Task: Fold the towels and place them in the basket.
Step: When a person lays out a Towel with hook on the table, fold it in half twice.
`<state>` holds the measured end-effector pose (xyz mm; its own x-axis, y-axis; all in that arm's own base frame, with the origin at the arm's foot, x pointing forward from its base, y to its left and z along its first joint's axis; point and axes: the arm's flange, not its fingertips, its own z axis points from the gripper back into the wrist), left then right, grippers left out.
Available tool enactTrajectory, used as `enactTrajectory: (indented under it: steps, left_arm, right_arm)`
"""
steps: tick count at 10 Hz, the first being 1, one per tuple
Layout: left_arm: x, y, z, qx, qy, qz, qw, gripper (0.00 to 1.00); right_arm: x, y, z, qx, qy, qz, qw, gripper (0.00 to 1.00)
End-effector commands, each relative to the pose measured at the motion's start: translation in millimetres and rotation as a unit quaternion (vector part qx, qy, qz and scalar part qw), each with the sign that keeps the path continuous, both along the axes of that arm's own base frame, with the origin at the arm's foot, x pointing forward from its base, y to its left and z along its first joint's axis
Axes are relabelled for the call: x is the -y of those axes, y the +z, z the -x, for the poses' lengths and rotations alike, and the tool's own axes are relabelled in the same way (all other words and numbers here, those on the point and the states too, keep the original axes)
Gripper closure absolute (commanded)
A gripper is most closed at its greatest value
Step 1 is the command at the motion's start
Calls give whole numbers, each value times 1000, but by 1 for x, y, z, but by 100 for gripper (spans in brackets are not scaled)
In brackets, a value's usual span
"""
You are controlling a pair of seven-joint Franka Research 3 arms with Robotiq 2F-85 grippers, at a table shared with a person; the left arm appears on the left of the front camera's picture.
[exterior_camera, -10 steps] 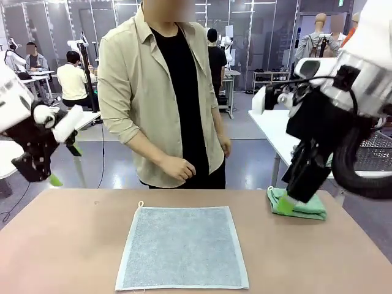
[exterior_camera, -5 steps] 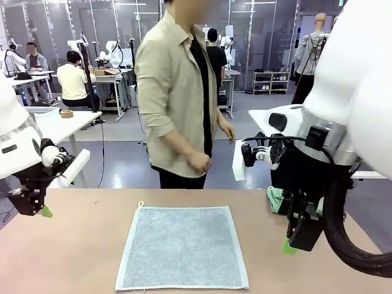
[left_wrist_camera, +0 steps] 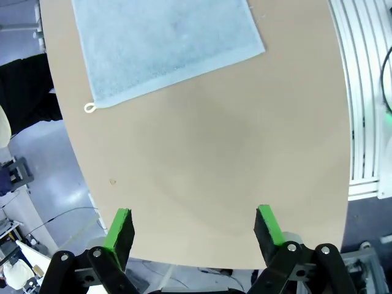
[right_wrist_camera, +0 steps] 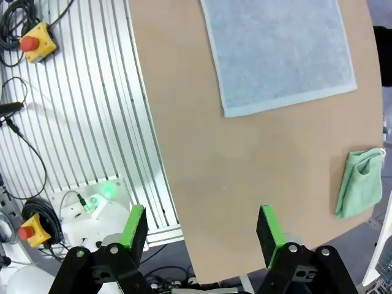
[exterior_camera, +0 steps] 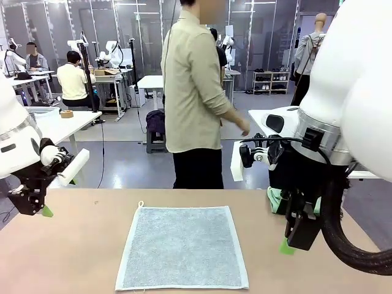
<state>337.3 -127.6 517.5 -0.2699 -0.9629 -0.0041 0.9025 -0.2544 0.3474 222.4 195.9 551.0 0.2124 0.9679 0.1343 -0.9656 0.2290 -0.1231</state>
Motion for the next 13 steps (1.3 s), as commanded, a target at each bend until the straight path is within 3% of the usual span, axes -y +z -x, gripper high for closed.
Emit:
enactTrajectory:
  steps: [1,3,7,9,11,13]
  left_arm:
    - [1,0,2,4,13,-7,1000,0]
    - [0,0,0,0,0,0,1000,0]
    - [63,-15,26,-90,79,-66,991,0]
    - [72,-41,27,-124,110,-50,985,0]
    - [82,-74,25,-145,149,-15,978,0]
    - [95,-110,29,-152,140,8,978,0]
  right_arm:
    - [1,0,2,0,-2,0,1000,10]
    - [0,1,0,1,0,-1,1000,10]
    - [-37,-31,-5,24,50,31,998,10]
    - [-43,-62,-12,39,56,40,997,10]
    - [-43,-95,-21,25,71,36,997,10]
    - [-39,-127,-30,21,79,34,996,10]
